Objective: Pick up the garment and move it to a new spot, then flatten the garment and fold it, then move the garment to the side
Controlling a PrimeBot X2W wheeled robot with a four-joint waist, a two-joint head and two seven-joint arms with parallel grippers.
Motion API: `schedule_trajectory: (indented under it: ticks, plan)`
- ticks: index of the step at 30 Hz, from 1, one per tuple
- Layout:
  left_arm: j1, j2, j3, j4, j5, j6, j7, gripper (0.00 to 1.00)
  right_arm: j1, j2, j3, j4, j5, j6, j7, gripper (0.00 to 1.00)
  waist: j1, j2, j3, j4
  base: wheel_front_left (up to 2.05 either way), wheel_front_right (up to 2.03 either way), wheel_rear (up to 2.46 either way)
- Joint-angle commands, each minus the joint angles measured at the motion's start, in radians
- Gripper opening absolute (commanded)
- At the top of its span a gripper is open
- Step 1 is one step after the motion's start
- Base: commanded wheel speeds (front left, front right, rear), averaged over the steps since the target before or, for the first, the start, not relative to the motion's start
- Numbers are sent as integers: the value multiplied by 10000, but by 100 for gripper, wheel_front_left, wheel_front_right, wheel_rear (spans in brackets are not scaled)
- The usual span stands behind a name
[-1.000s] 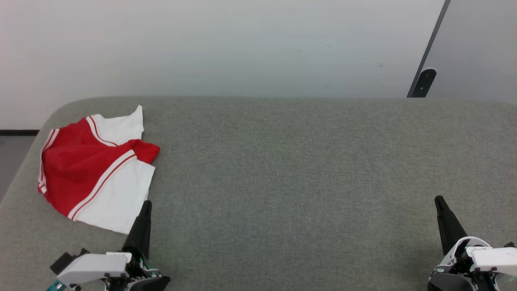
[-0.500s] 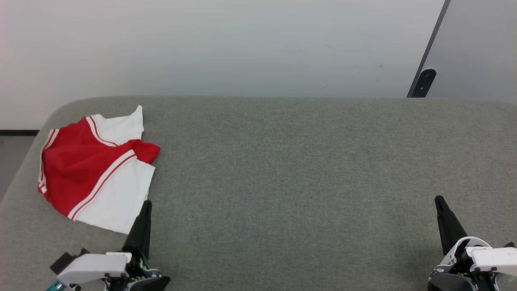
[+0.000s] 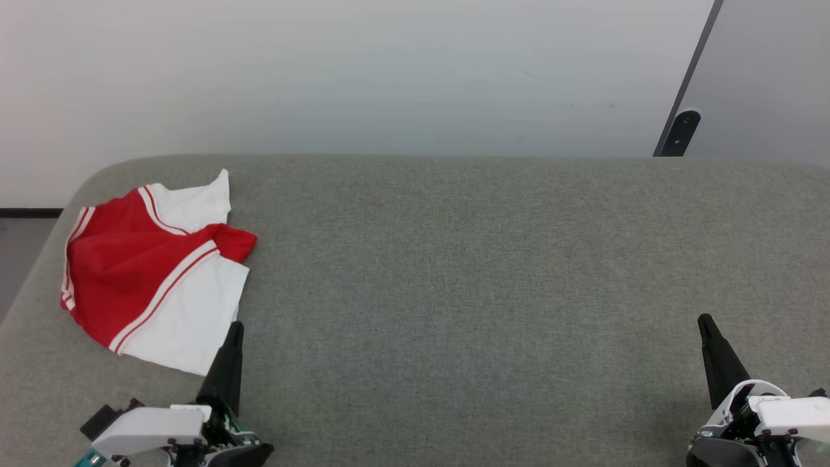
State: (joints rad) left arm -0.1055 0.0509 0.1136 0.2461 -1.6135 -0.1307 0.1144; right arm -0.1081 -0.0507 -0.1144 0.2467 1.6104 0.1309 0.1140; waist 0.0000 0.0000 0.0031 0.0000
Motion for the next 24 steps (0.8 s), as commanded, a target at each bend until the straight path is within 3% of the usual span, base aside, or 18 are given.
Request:
schedule_trajectory:
  ticks: [1, 24]
  plan:
    - [-108, -13, 8, 13, 17, -28, 7, 0, -35, 29, 10, -2, 50, -4, -21, 0, 0, 0, 0, 0, 0, 0, 0]
    - [-108, -13, 10, 12, 17, -28, 6, 0, -35, 29, 10, -2, 50, -4, -20, 0, 0, 0, 0, 0, 0, 0, 0]
